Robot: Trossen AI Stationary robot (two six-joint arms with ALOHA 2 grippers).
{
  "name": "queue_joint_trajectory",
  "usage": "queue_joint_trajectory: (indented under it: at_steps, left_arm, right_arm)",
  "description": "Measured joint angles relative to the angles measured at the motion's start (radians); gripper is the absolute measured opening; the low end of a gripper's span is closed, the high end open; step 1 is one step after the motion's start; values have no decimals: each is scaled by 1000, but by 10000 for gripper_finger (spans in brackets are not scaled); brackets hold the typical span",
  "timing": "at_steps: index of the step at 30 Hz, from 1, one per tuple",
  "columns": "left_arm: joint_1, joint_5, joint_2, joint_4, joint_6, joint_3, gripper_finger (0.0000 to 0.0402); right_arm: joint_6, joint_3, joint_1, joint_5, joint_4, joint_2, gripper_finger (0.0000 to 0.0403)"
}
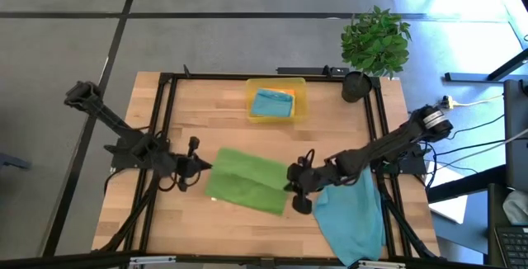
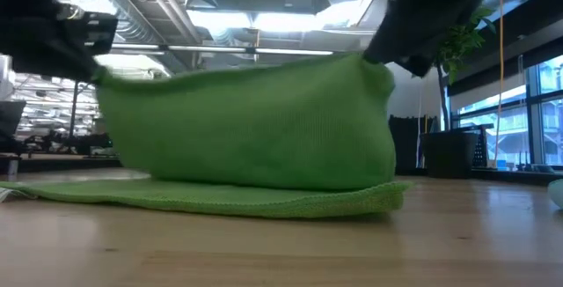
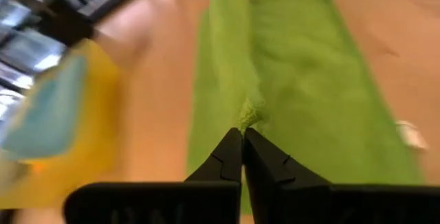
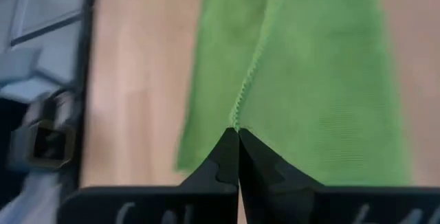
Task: Fold microfiber towels
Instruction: Fold the green microfiber cloth
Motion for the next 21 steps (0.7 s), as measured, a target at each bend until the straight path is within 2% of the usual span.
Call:
queue_joint_trajectory:
  at_steps: [5, 12, 16, 21]
  left_arm:
    - [-33, 121, 25, -22, -138, 0, 0]
    - [-56, 140, 87, -10, -189, 0, 4]
    - [-55, 140, 130, -1, -199, 0, 32]
    - [-55, 140, 160, 37, -232, 0, 82]
  right_arm:
    - [3, 0, 24, -67, 14, 48, 0]
    - [3, 0, 24, -111, 67, 111, 22]
    - [-1, 0, 24, -149, 114, 127, 49]
    - [-5, 0, 24, -160, 124, 128, 102]
